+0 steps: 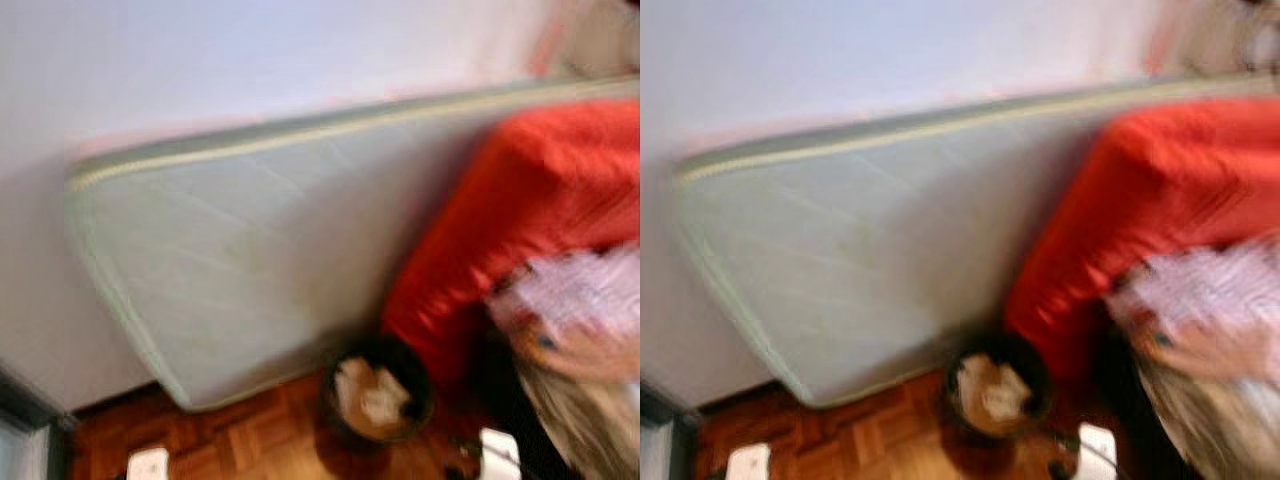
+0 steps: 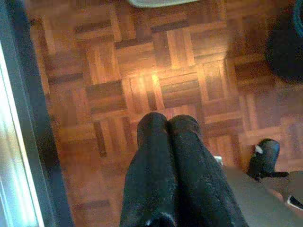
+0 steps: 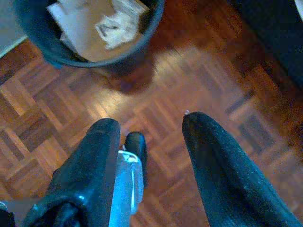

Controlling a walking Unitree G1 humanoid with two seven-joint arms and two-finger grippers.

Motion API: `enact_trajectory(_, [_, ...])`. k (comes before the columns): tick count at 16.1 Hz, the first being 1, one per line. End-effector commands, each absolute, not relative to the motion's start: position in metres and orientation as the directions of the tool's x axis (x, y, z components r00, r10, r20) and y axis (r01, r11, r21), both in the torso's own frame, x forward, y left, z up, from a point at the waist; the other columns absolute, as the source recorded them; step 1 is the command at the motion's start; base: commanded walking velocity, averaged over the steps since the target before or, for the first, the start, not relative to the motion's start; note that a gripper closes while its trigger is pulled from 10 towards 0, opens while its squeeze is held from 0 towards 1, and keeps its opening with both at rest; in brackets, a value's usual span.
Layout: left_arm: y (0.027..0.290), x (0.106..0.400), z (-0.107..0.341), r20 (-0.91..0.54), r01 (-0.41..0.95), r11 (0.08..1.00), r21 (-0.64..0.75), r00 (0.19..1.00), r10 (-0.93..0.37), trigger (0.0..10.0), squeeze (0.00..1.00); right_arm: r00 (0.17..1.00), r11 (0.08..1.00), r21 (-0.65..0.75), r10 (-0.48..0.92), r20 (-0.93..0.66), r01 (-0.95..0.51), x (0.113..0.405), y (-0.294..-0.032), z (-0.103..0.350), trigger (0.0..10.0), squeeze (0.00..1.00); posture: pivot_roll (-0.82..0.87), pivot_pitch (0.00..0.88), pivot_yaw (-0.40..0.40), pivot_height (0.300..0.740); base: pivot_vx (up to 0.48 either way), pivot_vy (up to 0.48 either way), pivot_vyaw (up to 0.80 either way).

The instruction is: Clean up the room

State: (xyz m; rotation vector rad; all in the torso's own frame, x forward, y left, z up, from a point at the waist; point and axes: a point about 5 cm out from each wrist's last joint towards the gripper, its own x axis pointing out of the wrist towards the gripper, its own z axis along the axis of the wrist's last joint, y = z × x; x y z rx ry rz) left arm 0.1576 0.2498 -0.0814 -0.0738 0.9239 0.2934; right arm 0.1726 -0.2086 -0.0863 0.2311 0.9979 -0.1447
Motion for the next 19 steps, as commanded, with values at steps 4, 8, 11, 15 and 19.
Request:
enact_trajectory(4, [0.245, 0.154, -0.084, -0.808, -0.275, 0.96, 0.049, 0.554, 0.2, 10.0, 0.0, 0.534, 0.967, 0.108, -0.033, -0.845, 0.232, 0.172, -0.216, -0.085, 10.0, 0.0, 0.04, 0.0, -0.027, 0.74, 0.0, 0.0, -0.79])
enact_trajectory(8, [0.239, 0.159, -0.084, -0.806, -0.261, 0.964, 0.045, 0.56, 0.189, 10.0, 0.0, 0.532, 0.968, 0.103, -0.035, -0.846, 0.228, 0.171, -0.217, -0.085, 10.0, 0.0, 0.05, 0.0, -0.031, 0.74, 0.0, 0.0, -0.79])
enact_trajectory(11, [0.239, 0.159, -0.084, -0.806, -0.257, 0.965, 0.046, 0.561, 0.188, 10.0, 0.0, 0.533, 0.967, 0.109, -0.031, -0.846, 0.23, 0.17, -0.216, -0.086, 10.0, 0.0, 0.05, 0.0, -0.029, 0.74, 0.0, 0.0, -0.79])
enact_trajectory(15, [0.242, 0.16, -0.083, -0.801, -0.25, 0.967, 0.054, 0.567, 0.191, 10.0, 0.0, 0.537, 0.961, 0.116, -0.039, -0.843, 0.251, 0.17, -0.214, -0.086, 10.0, 0.0, 0.05, 0.0, -0.018, 0.74, 0.0, 0.0, -0.59])
enact_trajectory(19, [0.24, 0.17, -0.079, -0.783, -0.227, 0.972, 0.054, 0.595, 0.182, 10.0, 0.0, 0.549, 0.955, 0.129, -0.041, -0.835, 0.268, 0.171, -0.213, -0.086, 10.0, 0.0, 0.05, 0.0, -0.016, 0.74, 0.0, -0.063, 0.0])
